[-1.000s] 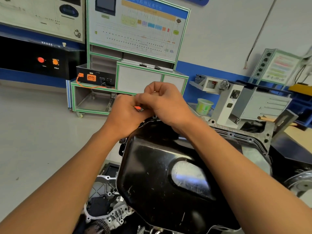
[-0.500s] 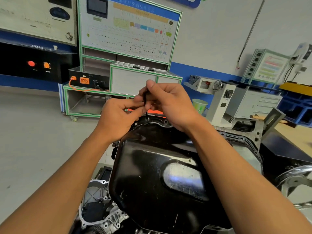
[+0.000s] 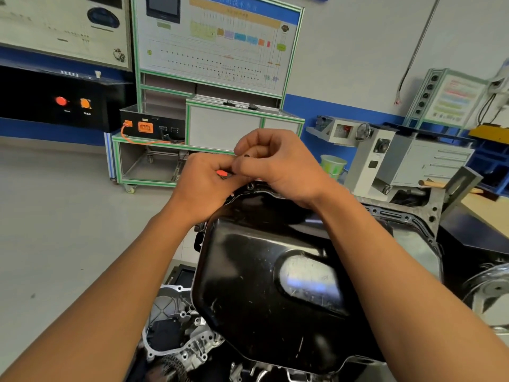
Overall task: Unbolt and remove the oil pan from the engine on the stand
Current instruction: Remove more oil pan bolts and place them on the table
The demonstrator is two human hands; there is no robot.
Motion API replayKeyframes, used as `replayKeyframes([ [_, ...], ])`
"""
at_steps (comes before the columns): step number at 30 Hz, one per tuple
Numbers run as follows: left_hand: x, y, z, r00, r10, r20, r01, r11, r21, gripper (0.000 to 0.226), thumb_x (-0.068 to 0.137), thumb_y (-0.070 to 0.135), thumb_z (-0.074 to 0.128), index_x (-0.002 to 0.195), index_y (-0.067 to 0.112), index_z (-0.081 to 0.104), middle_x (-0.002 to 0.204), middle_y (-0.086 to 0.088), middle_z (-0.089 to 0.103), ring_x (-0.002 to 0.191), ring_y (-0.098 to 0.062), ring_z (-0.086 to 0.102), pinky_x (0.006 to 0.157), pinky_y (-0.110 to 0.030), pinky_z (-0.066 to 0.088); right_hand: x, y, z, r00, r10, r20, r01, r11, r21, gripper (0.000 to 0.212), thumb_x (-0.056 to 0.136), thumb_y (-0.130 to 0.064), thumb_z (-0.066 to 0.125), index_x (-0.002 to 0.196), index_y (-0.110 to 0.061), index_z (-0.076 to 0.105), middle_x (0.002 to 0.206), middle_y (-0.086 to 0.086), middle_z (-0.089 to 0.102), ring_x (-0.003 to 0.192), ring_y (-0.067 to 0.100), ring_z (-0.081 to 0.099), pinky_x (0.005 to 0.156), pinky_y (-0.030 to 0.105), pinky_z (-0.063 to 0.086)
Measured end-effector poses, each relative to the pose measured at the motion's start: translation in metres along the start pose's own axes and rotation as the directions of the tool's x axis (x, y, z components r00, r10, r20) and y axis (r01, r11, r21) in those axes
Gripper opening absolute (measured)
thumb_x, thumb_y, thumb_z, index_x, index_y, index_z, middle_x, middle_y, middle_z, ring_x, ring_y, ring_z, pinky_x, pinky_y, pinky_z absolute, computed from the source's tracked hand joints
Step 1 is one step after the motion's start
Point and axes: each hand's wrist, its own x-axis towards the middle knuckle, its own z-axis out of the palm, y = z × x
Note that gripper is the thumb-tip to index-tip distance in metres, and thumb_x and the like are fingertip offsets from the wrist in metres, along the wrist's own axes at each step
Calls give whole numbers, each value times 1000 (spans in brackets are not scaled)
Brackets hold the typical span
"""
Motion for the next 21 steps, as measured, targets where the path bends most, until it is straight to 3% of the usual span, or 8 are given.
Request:
replayKeyframes([
  [2, 0, -1, 1, 1000, -19, 2, 19, 1000, -23, 20, 86, 12, 75, 96, 29, 74, 79, 13, 74, 74, -1, 68, 67, -26, 55, -4, 0, -9, 1000, -12, -3, 12, 999, 29, 12, 82, 2, 77, 89, -6, 71, 78, 18, 74, 71, 21, 67, 75, 36, 59],
  [4, 1, -1, 2, 1000, -27, 12, 27, 998, -64, 19, 89, 13, 72, 94, 30, 74, 75, 19, 73, 71, 4, 67, 68, -18, 52, -5, 0, -13, 999, -32, 12, 31, 996, 80, 3, 87, -4, 73, 89, -6, 74, 85, 20, 76, 72, 19, 70, 76, 31, 60],
  [7, 1, -3, 2, 998, -54, 41, 58, 994, -97, 21, 91, 13, 69, 85, 32, 73, 72, 18, 72, 66, 2, 63, 64, -14, 51, 1, 3, -10, 1000, -16, -13, 18, 993, 113, 27, 97, -17, 64, 81, 3, 72, 79, 22, 72, 63, 20, 64, 62, 25, 55],
  [10, 1, -4, 2, 995, -63, 72, 69, 994, -83, 18, 88, 12, 72, 82, 29, 74, 76, 18, 74, 71, 2, 66, 72, -18, 55, 9, 0, 1, 997, 39, -60, -32, 993, 115, 53, 98, -27, 63, 74, 19, 57, 64, 22, 54, 46, 16, 46, 50, 19, 43],
  [14, 2, -2, 0, 995, -52, 83, 54, 998, -22, 33, 83, 7, 77, 69, 35, 68, 65, 25, 69, 62, 6, 63, 66, -9, 47, 16, 1, 9, 994, 112, -7, -111, 993, 39, 46, 87, -31, 77, 52, -11, 54, 50, 7, 52, 45, 14, 47, 52, 22, 43],
  [16, 1, -2, -1, 998, -48, 48, 47, 999, 8, 31, 82, 7, 78, 70, 34, 68, 66, 19, 71, 65, 2, 66, 64, -13, 50, 15, 1, 10, 994, 99, 49, -99, 995, -4, 37, 83, -23, 80, 56, -13, 57, 50, 2, 55, 49, 13, 50, 54, 23, 43],
  [18, 1, -3, -1, 998, -58, 9, 58, 998, 18, 22, 82, 9, 78, 69, 25, 70, 65, 3, 71, 61, -9, 64, 58, -29, 51, 13, 0, 11, 995, 70, 71, -68, 997, -36, 27, 81, -13, 80, 64, -12, 60, 56, 1, 59, 57, 13, 52, 58, 23, 43],
  [21, 0, -1, 0, 1000, -23, -8, 23, 999, 24, 25, 82, 7, 78, 78, 31, 72, 63, 20, 68, 62, 9, 61, 60, -14, 46, 10, -1, 9, 999, 26, 41, -24, 999, -37, 20, 79, -2, 73, 67, -13, 62, 58, -1, 61, 59, 12, 55, 62, 26, 46],
])
